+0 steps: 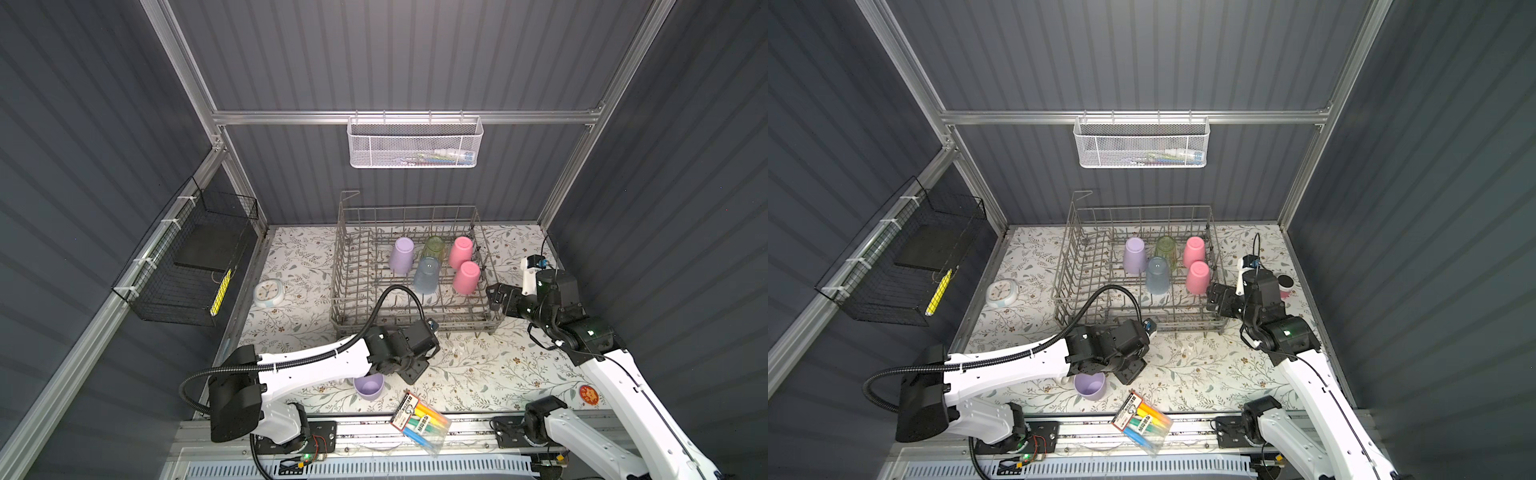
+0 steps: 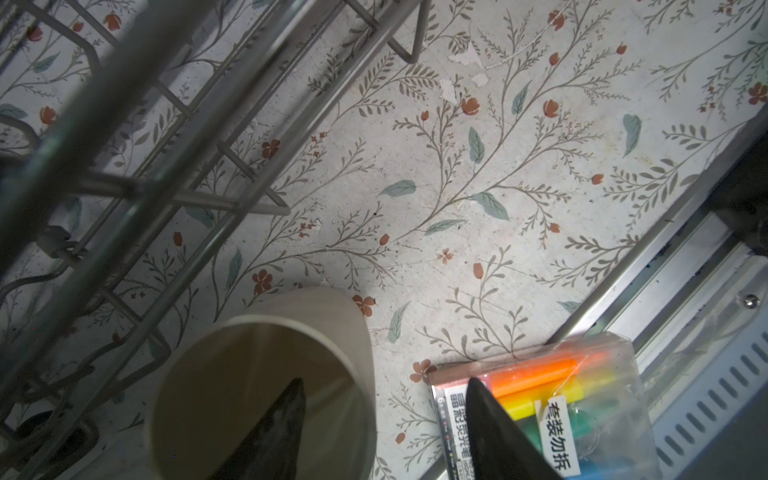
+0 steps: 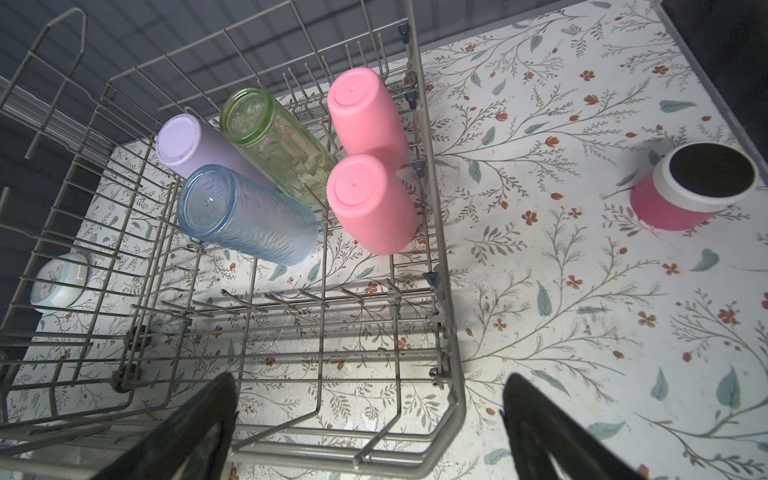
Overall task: Load the cups into the dish rack
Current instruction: 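Grasp the cream cup on the table with the left gripper and lift it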
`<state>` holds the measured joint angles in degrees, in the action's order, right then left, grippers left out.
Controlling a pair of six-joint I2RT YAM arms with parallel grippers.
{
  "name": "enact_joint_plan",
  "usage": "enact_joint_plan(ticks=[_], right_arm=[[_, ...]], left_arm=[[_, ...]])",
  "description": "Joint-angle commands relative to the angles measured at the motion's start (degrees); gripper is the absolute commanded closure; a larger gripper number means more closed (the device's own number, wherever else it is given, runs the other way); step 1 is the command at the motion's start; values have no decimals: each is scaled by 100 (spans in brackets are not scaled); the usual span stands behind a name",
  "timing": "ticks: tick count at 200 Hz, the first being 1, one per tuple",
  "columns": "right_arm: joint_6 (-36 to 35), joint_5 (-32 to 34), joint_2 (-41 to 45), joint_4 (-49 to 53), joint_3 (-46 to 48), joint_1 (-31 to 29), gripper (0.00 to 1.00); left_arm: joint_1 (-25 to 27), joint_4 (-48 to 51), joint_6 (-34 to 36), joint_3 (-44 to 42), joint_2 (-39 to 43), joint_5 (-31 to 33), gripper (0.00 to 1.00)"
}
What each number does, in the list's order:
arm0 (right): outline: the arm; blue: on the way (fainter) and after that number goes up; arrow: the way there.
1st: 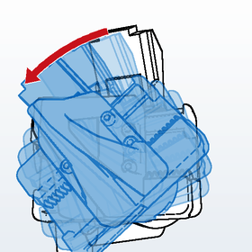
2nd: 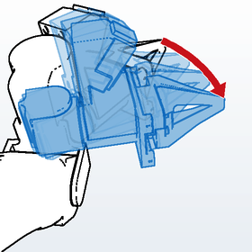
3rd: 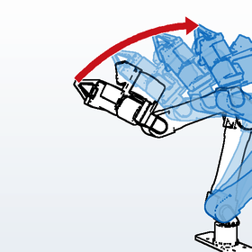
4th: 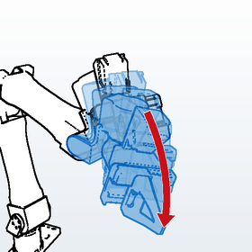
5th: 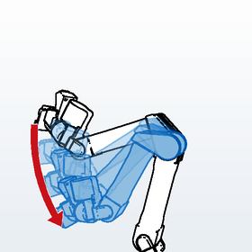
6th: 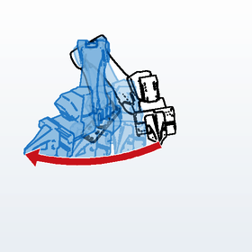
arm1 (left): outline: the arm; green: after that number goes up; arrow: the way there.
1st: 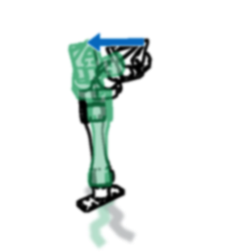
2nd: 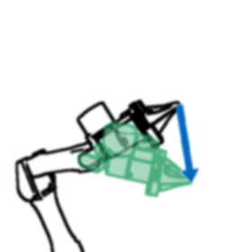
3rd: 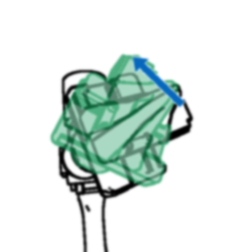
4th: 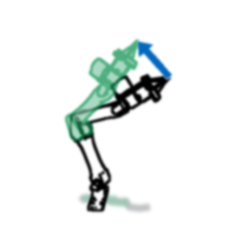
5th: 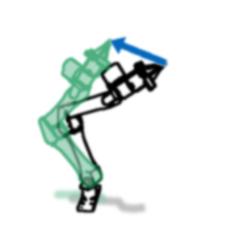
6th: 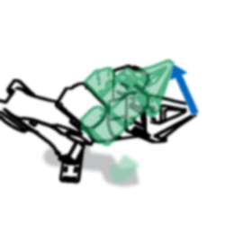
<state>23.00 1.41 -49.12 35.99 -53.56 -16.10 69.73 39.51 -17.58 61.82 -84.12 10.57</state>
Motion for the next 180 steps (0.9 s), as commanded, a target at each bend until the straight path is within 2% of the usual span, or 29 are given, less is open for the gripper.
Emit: enact_joint_plan(ticks=[1,29,72,115,137,152,180], right_arm=[[52,-101,-1,-86,85,36,1],[37,-76,30,-54,119,44,1],[62,-137,42,-54,171,63,1],[77,-167,58,-56,157,64,1],[73,-181,61,-48,153,72,1],[73,-203,61,-55,151,72,1],[30,-411,64,-73,131,81,1]], left_arm=[[20,-64,62,13,-214,33,41],[27,-72,79,38,-308,-13,47],[30,-9,132,111,-402,-94,62],[22,93,242,289,-440,-178,87],[27,160,312,420,-397,-222,96],[24,255,358,547,-379,-280,100],[23,426,421,886,-222,-467,100]])
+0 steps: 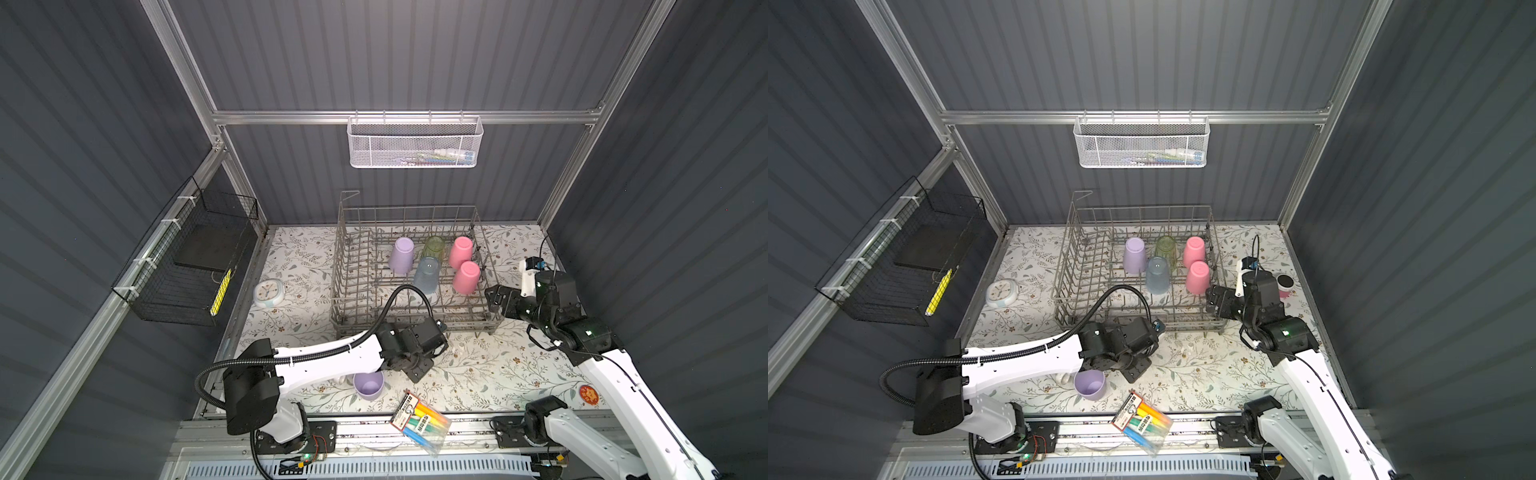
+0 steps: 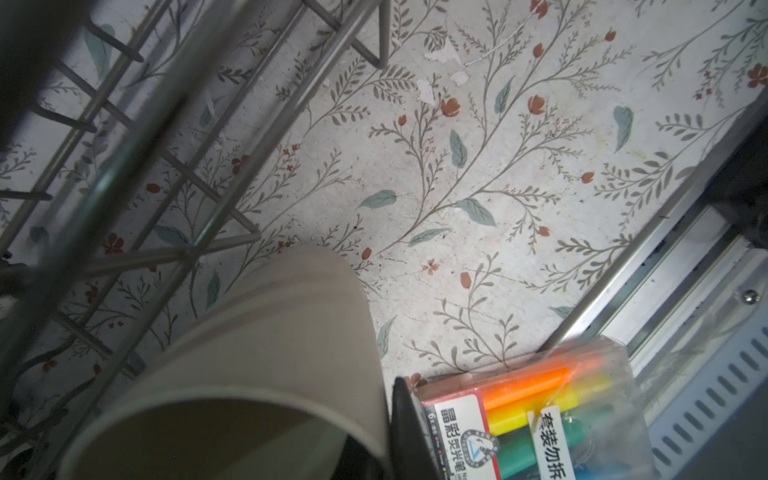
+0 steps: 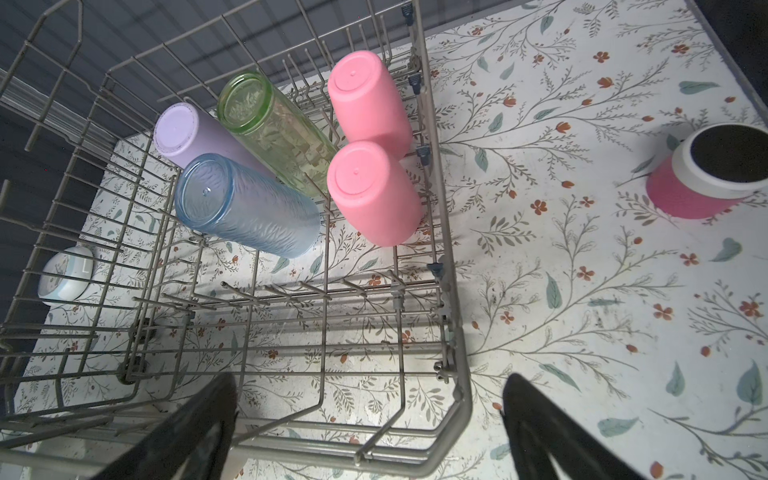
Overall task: Load the cups into the dish rack
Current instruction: 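Grasp the cream cup on the table with the left gripper and lift it, then carry the cream cup toward the right gripper while the right gripper reaches to meet it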
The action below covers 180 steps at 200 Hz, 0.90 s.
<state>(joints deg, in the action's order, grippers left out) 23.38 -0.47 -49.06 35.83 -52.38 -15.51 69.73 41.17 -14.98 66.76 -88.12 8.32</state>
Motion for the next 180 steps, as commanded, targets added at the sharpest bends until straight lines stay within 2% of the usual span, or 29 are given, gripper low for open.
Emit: enact_joint_plan(ticks=[1,64,107,117,137,157,180], right_arm=[[-8,-256,60,-63,13,22,1],[74,-1814,133,-467,-110,74,1],[133,-3505,168,-992,-116,83,1],[207,-3981,166,-1220,-77,83,1],[448,-4699,213,-1741,33,83,1],[664,-5005,298,-2122,164,85,1],[1066,-5369,342,-2576,313,126,1]], left_arm=[[23,264,166,400,184,-255,100],[23,-932,225,249,1473,-1830,100],[-61,-2096,159,-138,2313,-2468,100],[-207,-2368,113,-206,2415,-2671,100],[-678,-3023,-160,-427,2548,-3494,100],[-1327,-4413,-832,-1009,2775,-4308,100],[-1869,-5580,-1459,-1444,2845,-4702,100]])
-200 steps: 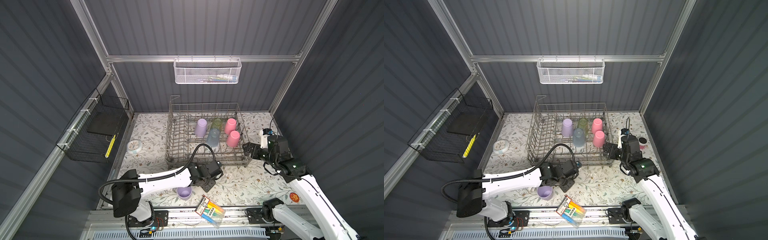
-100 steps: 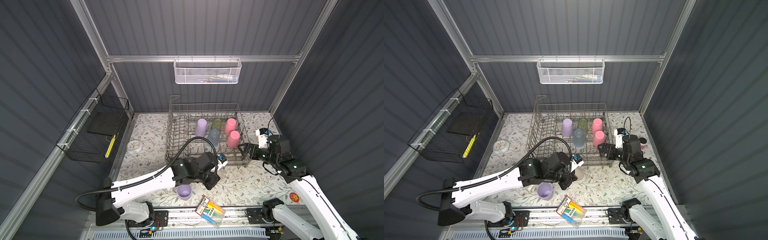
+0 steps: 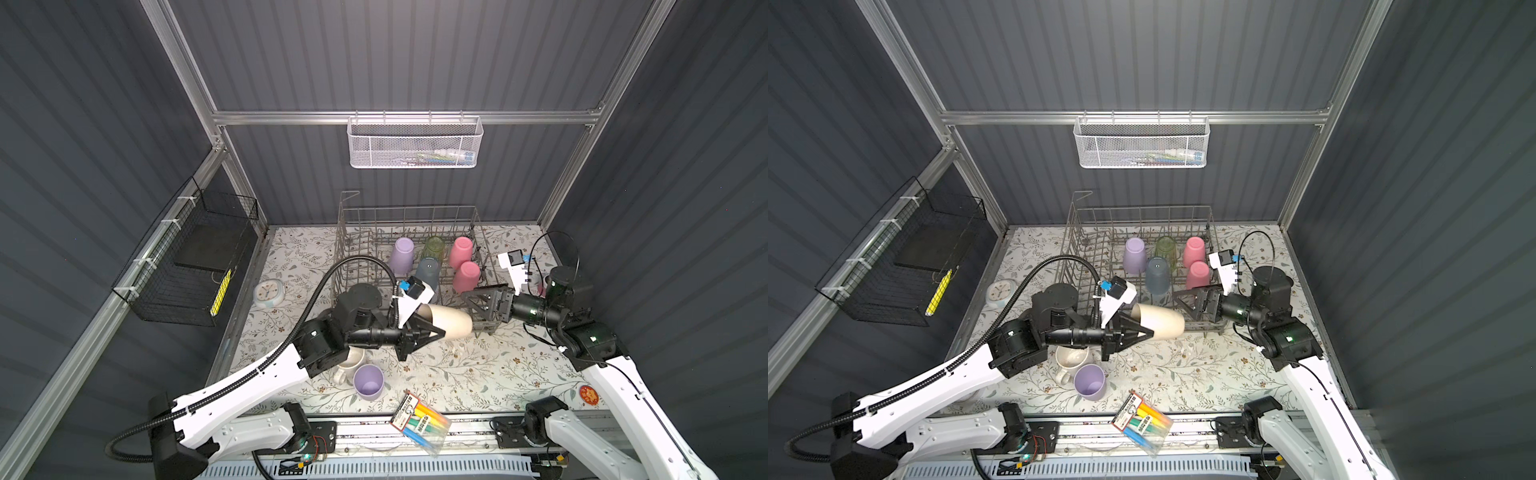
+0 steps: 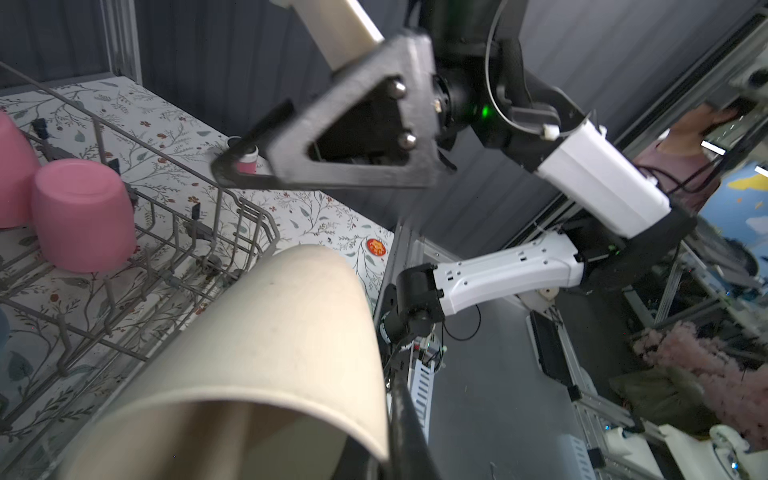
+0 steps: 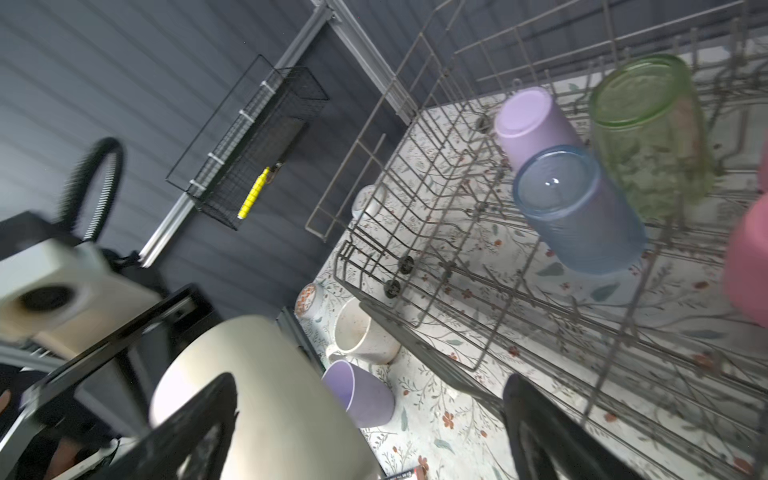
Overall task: Load the cups into the dish rack
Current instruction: 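Carry the cream cup toward the right gripper while the right gripper reaches to meet it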
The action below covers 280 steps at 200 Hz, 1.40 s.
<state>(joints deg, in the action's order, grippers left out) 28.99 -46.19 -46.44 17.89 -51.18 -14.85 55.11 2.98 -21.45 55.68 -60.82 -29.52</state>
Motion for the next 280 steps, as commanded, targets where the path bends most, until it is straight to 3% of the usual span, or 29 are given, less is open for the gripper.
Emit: enact_joint_plan(ticks=[1,23,51,99,223,280], right_arm=[[538,-817,81,-820,208,65,1],[1249,-1171,86,-1731,512,110,1],[1288,-1230,-19,-1777,555,123,1],[2250,-1795,-125,-3102,924,123,1],[2835,-2258,-305,-3881,1004,90,8],[2844,-2393,-348,-3911,968,-97,18]], left_arm=[[-419,-1790,-823,-341,114,-930,100],[-517,-2437,-1095,-536,6,-1042,100],[-609,-3415,-1543,-781,-172,-1223,100],[-641,-3768,-1721,-776,-428,-1311,100],[-695,-4640,-2086,-670,-1065,-1487,100],[-731,-4670,-2080,-681,-1141,-1432,100]])
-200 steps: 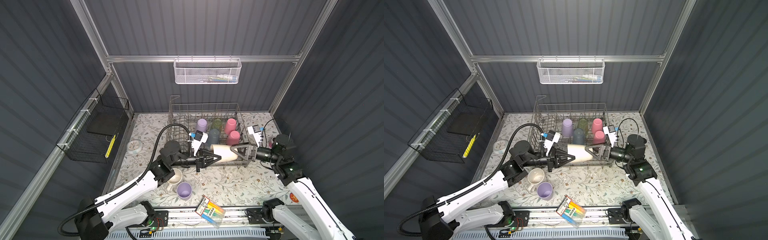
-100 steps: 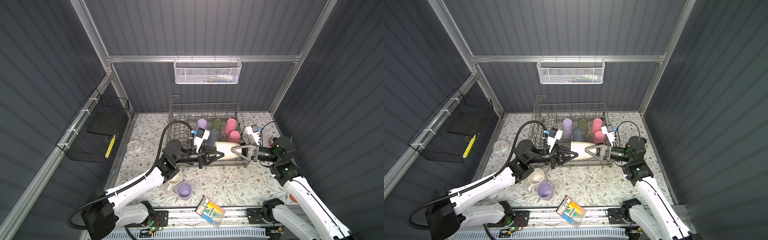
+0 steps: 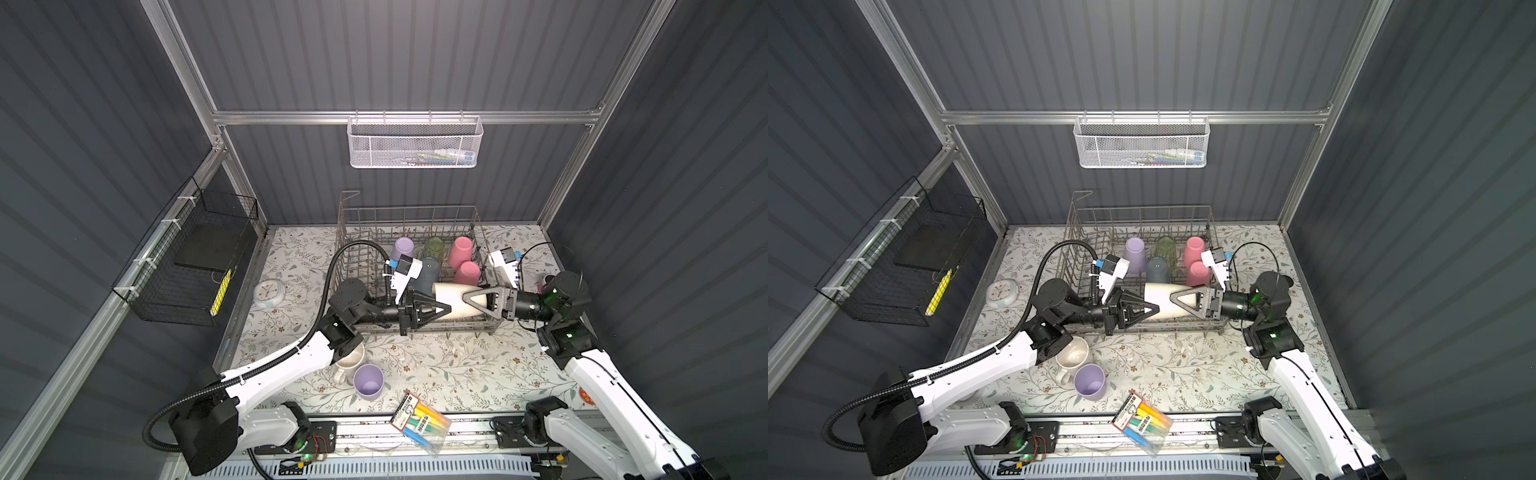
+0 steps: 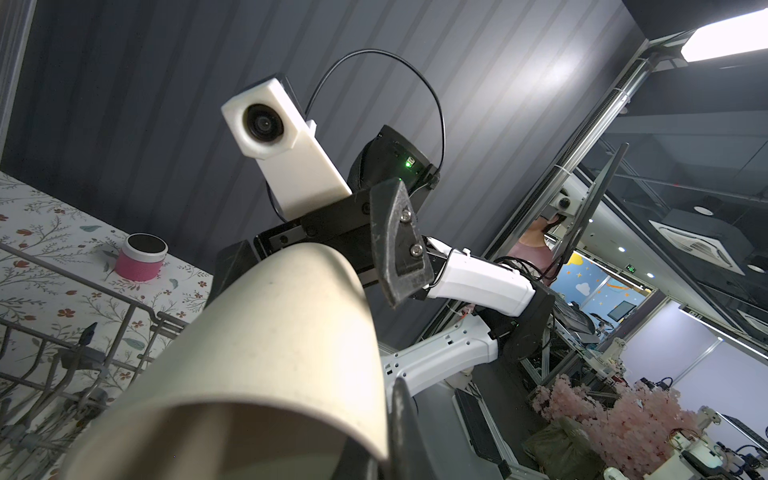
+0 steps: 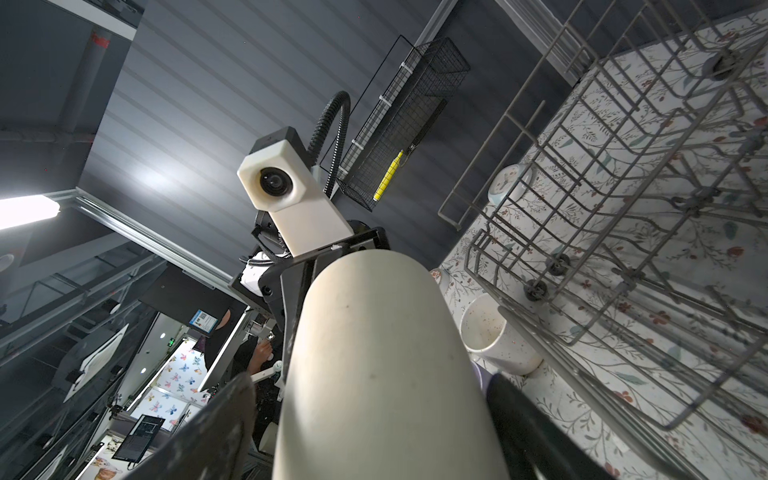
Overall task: Load the cups into the dish rack
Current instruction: 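Carry the cream cup toward the right gripper while the right gripper reaches to meet it, then close the right gripper on the cream cup and open the left gripper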
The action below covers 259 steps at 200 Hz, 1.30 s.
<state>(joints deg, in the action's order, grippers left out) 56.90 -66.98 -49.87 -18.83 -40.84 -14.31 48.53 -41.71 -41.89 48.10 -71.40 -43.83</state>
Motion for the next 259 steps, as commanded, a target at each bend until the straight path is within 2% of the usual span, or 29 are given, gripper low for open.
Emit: enact_joint_plan(ticks=[1,49,94,117,129,153,178,194,222,237,259], right_arm=[[47,-315,-10,-237,-65,-151,18],[23,-342,-58,-235,-86,-265,21],[-123,-172,-15,29,-141,-257,34],[-448,9,37,538,-285,-227,42],[-672,81,71,864,-381,-181,45],[-1357,318,150,1995,-706,54,48],[-2270,695,123,3477,-1179,411,50],[-2899,1211,29,4548,-1524,616,50],[-3911,3045,-398,6198,-2181,666,50],[-4153,3858,-691,6637,-2405,661,51],[-4214,4672,-1078,6855,-2564,595,52]], left_arm=[[-72,-203,-38,77,-84,-1,100],[-97,-321,-138,126,-230,-46,100],[-95,-296,-154,125,-244,-46,100],[-102,-151,-92,103,-138,32,88],[-110,-65,-60,61,-45,114,78],[-166,143,28,-85,258,363,54],[-238,485,170,-266,675,631,38],[-274,818,332,-343,983,820,32],[-294,1656,752,-376,1498,1223,28],[-292,2092,968,-343,1692,1386,27],[-298,2354,1128,-345,1851,1498,27]])
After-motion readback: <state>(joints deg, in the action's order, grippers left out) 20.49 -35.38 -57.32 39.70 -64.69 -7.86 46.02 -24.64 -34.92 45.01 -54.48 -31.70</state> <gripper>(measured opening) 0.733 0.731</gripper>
